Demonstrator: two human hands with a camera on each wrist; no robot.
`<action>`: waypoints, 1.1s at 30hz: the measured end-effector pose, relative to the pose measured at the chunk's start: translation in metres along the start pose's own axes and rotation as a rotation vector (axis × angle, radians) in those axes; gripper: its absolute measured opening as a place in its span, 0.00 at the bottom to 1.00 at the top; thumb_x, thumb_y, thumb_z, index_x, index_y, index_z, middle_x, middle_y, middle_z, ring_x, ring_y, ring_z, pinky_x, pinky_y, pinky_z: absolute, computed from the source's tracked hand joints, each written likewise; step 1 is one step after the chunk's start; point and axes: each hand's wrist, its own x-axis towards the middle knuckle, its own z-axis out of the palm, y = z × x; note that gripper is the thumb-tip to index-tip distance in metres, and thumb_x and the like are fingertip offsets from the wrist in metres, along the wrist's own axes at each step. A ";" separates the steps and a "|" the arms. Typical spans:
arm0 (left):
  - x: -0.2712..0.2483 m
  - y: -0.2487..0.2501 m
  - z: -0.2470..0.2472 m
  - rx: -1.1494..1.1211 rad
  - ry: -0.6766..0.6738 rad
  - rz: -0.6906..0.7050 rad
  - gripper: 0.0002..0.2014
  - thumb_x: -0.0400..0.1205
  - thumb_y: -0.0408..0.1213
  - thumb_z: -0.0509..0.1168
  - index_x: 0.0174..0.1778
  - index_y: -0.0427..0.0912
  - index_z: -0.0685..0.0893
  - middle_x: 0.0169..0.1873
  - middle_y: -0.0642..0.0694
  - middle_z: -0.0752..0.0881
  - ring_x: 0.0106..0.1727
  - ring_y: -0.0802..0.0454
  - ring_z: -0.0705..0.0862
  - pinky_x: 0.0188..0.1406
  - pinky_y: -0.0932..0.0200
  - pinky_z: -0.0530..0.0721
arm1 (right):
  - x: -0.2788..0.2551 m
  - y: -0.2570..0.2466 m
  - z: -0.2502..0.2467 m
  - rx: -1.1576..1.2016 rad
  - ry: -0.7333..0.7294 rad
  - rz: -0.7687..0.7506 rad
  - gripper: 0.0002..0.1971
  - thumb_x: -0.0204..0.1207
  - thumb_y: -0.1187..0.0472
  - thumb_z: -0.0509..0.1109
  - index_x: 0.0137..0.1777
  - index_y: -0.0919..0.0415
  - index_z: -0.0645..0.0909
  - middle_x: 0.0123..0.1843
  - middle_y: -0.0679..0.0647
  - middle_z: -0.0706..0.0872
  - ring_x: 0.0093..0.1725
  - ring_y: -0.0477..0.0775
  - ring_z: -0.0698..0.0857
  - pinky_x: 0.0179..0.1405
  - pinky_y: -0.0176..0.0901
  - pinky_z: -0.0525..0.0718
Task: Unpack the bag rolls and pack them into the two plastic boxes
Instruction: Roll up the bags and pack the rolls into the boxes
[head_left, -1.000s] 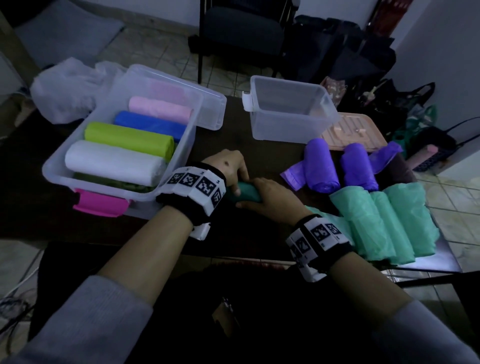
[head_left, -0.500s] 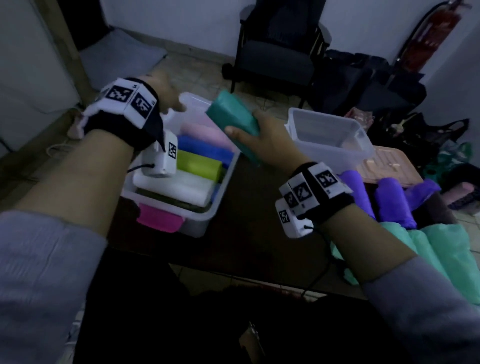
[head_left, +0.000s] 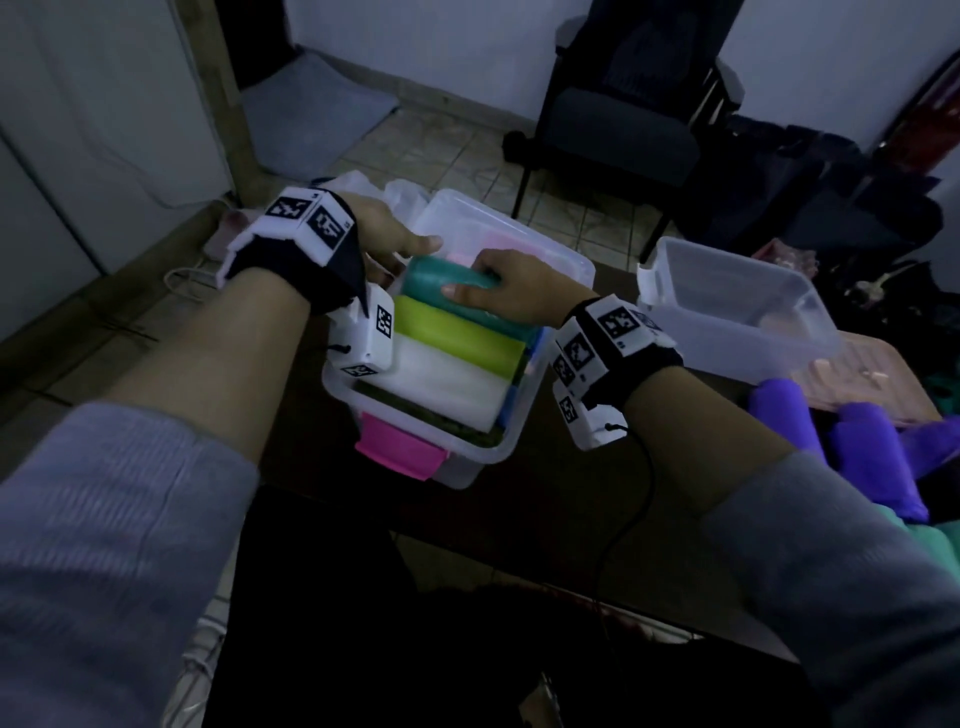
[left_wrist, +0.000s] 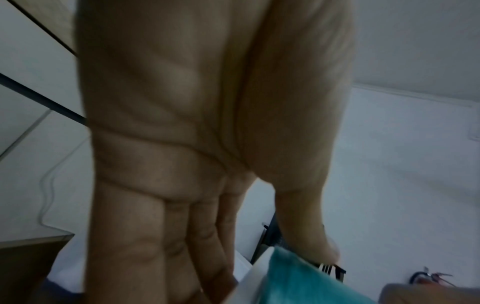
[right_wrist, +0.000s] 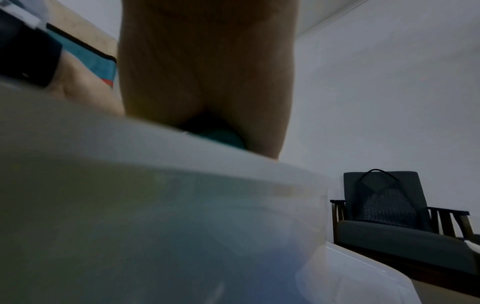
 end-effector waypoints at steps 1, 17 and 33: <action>0.003 -0.002 0.001 0.049 0.025 0.014 0.28 0.76 0.56 0.67 0.59 0.35 0.77 0.55 0.40 0.84 0.48 0.43 0.84 0.49 0.49 0.83 | 0.002 0.000 0.002 -0.044 0.004 0.001 0.25 0.79 0.40 0.61 0.58 0.64 0.78 0.50 0.56 0.76 0.49 0.53 0.74 0.47 0.40 0.67; 0.008 0.006 0.015 0.554 0.231 0.083 0.25 0.75 0.57 0.69 0.36 0.34 0.77 0.34 0.39 0.80 0.48 0.40 0.81 0.50 0.53 0.74 | 0.003 -0.002 0.019 -0.072 -0.117 0.062 0.24 0.88 0.48 0.40 0.83 0.46 0.51 0.85 0.54 0.52 0.83 0.58 0.51 0.80 0.64 0.52; -0.037 0.073 0.038 0.712 0.220 0.186 0.15 0.85 0.43 0.61 0.49 0.31 0.78 0.43 0.33 0.78 0.44 0.43 0.73 0.38 0.57 0.67 | -0.041 0.019 0.016 0.482 0.602 -0.025 0.18 0.85 0.58 0.59 0.71 0.66 0.73 0.70 0.61 0.77 0.71 0.56 0.73 0.72 0.45 0.67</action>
